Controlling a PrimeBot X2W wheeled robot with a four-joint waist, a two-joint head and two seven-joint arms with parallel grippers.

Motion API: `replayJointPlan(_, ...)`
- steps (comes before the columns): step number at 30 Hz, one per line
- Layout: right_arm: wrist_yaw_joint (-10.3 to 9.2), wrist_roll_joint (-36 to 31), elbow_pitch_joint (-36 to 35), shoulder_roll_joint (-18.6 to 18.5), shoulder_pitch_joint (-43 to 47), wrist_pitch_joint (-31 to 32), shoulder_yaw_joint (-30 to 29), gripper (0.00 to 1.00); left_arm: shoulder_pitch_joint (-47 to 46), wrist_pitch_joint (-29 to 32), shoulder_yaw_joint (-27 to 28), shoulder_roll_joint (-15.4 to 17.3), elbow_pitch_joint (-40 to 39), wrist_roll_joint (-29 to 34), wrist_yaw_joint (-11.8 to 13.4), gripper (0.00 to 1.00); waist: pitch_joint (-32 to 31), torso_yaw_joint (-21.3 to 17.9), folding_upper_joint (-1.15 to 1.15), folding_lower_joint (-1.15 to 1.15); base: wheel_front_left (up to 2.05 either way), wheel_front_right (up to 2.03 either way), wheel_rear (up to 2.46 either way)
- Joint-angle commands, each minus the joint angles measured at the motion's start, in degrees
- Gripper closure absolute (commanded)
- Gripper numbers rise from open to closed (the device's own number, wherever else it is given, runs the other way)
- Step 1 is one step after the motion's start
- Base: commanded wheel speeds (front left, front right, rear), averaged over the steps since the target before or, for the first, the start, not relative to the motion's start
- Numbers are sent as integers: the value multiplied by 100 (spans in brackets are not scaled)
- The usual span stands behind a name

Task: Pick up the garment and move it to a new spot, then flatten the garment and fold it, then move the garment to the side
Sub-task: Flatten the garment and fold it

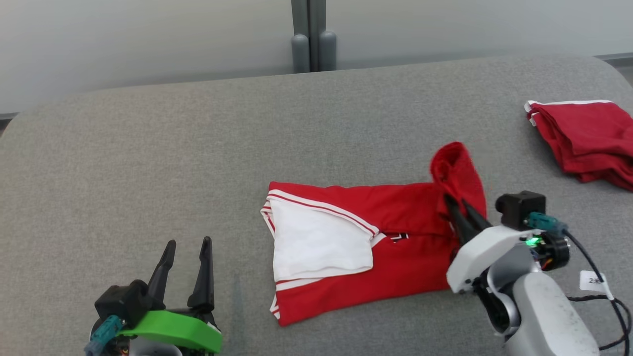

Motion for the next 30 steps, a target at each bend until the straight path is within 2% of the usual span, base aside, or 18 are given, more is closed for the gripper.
replayJointPlan(1, -7, 177, -57, -11, -12, -32, 206, 100, -99, -20, -4, 12, -8, 29, -23, 0, -3, 45, 0, 0, 0, 0, 0)
replayJointPlan(6, -7, 790, -164, -10, -173, -64, 1221, 100, -158, -20, 5, 4, -16, -21, -22, 0, 47, 134, 0, 0, 0, 0, 0)
replayJointPlan(12, -7, 1282, 74, -13, -486, -134, 2272, 100, -271, -20, -25, -67, 21, -44, -23, 0, 143, 270, 0, 0, 0, 0, 0)
replayJointPlan(28, -6, 1930, 1284, -12, -1397, -550, 3449, 100, -513, -20, -227, -164, 122, -86, -23, 0, 331, 665, 0, 0, 0, 0, 0)
replayJointPlan(29, -6, 1978, 1350, -12, -1447, -593, 3504, 94, -510, -19, -249, -165, 137, -94, -23, 0, 333, 676, 0, 0, 0, 0, 0)
replayJointPlan(30, -6, 1998, 1405, -10, -1479, -602, 3579, 74, -511, -19, -263, -164, 150, -96, -23, 0, 332, 684, 0, 0, 0, 0, 0)
